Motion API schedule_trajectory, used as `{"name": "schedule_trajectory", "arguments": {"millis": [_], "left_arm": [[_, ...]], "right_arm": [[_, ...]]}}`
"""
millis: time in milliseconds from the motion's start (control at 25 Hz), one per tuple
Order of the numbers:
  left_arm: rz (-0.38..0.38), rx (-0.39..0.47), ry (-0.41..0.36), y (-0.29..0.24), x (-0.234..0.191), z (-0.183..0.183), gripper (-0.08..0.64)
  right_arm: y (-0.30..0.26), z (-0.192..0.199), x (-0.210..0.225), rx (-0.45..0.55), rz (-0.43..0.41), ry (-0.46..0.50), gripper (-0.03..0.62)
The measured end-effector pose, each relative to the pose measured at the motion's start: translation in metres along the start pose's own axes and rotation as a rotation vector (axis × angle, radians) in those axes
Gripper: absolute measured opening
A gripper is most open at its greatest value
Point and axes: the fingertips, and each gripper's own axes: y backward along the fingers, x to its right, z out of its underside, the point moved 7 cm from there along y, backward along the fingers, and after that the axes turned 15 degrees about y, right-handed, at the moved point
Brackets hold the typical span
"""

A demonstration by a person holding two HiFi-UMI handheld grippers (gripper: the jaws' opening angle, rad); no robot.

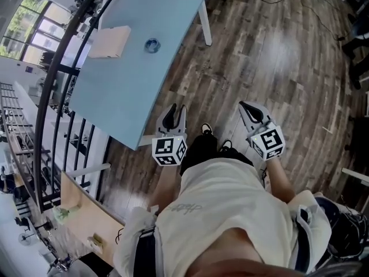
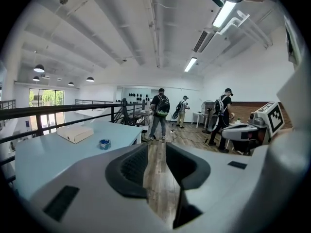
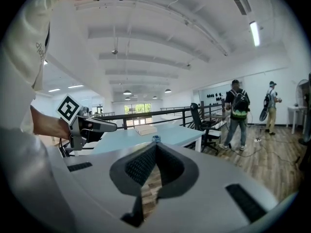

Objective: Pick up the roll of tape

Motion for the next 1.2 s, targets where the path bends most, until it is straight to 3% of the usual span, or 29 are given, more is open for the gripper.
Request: {"name": "schedule_trajectory", "arguments": {"millis": [360,840,1200], "left_arm": [[-0.012,-0.009,0.034,-0.057,-0.042,-0.014,0.124],[0.006,0.024,0.058,-0.146,-0.114,-0.057,0.124],[-0.003,0.017,0.063,-0.169,-0.144,-0.074,0.124]], "right_arm": [[-0.067,-0.007,0.033,-0.032,-0.027,0.02,0.006],[-0.182,-0.057,0.087,-0.011,-0.025,0.086,0.006],[-0.225,-0.068,0.095,-0.044,-0.037,0.099,0.006]]}}
